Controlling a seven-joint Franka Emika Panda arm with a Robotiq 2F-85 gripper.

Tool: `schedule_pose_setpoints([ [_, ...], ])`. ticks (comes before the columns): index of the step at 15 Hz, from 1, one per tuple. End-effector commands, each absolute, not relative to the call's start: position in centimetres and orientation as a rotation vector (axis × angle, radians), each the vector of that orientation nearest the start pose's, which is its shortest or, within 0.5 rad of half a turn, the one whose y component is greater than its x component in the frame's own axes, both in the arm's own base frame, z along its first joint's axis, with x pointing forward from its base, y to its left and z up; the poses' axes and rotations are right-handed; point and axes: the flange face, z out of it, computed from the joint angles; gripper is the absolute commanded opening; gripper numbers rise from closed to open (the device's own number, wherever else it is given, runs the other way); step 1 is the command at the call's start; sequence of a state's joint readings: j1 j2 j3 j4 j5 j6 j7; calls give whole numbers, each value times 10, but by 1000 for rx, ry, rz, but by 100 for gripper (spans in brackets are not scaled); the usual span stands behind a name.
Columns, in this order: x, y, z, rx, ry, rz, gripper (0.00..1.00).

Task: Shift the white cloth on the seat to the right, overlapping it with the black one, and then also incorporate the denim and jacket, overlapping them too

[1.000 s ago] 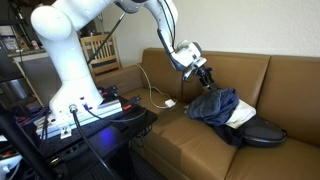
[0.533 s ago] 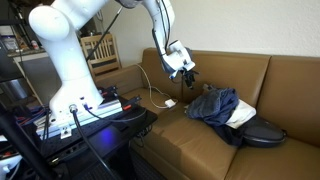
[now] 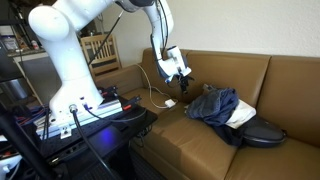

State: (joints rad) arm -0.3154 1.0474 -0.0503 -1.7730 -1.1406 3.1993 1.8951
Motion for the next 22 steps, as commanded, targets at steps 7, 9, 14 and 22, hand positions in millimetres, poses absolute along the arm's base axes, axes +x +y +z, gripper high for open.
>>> schedule_pose_setpoints([
  [7,583,-160,-107,-2743,1569,-620,100],
  [9,585,-154,-134,-2756,1621,-588,100],
  [14,602,-177,-139,-2919,1692,-824,100],
  [22,556,-264,-152,-3169,1773,-1250,100],
])
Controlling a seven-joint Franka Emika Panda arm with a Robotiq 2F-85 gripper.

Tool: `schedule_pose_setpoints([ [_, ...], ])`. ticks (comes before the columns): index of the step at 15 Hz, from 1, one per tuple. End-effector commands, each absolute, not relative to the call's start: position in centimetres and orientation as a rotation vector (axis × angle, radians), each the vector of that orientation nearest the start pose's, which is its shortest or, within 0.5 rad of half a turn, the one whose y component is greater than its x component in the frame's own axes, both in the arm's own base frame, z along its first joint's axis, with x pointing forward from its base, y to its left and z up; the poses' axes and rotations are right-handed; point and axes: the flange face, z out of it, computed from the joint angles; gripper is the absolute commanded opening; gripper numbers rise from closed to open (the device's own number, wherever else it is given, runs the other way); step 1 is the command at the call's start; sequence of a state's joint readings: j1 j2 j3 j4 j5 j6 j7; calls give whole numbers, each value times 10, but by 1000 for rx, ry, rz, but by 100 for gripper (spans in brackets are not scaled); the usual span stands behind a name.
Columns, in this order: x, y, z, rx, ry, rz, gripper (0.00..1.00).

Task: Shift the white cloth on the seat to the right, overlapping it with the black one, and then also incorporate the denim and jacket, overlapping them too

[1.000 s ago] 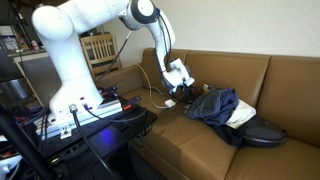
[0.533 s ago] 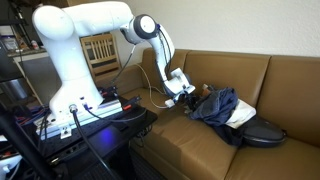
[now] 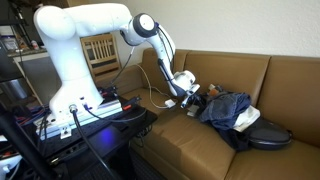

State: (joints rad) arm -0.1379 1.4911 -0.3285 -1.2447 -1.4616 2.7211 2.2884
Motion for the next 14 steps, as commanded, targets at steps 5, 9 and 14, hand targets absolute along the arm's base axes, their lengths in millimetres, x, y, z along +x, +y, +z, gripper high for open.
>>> schedule_pose_setpoints([
  [5,535,-296,-161,1837,-1120,799,100],
  [9,577,-258,-150,1986,-1406,727,100],
  [14,617,-227,-94,2115,-1642,639,100],
])
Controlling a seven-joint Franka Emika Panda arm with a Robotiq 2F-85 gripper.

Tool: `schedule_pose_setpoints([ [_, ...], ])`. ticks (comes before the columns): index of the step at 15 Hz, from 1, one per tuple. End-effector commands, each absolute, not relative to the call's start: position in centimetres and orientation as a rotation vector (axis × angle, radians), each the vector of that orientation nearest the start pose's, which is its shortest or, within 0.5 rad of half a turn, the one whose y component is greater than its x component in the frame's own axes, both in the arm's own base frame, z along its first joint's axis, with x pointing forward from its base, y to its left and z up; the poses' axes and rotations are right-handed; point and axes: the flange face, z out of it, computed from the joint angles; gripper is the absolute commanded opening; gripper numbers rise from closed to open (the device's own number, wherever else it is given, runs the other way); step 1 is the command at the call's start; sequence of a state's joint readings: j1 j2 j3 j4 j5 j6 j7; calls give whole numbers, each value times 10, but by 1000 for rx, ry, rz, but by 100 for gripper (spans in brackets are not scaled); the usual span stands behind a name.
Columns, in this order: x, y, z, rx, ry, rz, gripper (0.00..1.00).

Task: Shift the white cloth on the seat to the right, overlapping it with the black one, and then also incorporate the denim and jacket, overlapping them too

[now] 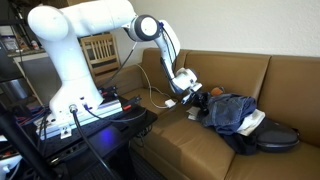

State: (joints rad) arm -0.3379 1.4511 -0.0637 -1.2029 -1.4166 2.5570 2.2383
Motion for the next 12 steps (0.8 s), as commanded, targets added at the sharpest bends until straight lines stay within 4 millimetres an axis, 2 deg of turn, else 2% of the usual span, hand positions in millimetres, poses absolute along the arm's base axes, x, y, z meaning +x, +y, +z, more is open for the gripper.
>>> schedule_pose_setpoints([
  [1,621,-221,-79,2149,-1674,620,100],
  [2,626,-221,-64,2179,-1712,609,100],
  [5,627,-223,-14,2283,-1807,567,100],
  [8,621,-217,29,2396,-1902,537,100],
  [9,621,-202,42,2437,-1932,524,100],
  [10,618,-203,49,2457,-1981,522,100],
  [12,618,-178,55,2554,-2053,456,100],
])
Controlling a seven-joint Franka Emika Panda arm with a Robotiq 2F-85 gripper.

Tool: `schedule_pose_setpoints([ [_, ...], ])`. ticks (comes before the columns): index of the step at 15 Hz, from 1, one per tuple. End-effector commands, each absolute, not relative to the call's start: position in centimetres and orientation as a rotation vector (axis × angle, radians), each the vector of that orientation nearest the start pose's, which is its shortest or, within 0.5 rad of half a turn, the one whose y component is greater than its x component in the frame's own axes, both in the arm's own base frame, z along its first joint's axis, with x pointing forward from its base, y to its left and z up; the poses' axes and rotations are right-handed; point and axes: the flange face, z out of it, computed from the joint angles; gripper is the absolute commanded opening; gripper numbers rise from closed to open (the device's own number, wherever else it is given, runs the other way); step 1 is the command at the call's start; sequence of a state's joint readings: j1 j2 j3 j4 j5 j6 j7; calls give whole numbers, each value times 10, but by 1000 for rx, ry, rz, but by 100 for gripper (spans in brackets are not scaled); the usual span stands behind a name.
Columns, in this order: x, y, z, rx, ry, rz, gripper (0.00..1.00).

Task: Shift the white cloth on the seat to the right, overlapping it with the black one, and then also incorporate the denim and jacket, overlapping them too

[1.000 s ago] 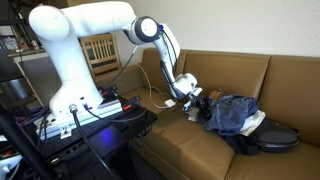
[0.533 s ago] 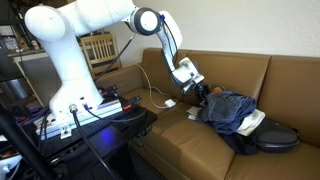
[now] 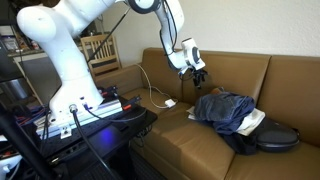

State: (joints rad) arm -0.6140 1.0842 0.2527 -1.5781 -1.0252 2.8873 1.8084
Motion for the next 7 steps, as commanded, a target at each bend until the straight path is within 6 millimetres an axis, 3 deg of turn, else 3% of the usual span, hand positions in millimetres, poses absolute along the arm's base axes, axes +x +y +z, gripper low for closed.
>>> schedule_pose_setpoints([
  [1,619,-165,51,-2271,1840,-335,100],
  [5,620,-127,33,-2092,1847,-89,100],
  [6,629,-135,36,-2152,1865,-179,100],
  [7,628,-127,34,-2129,1857,-139,100],
])
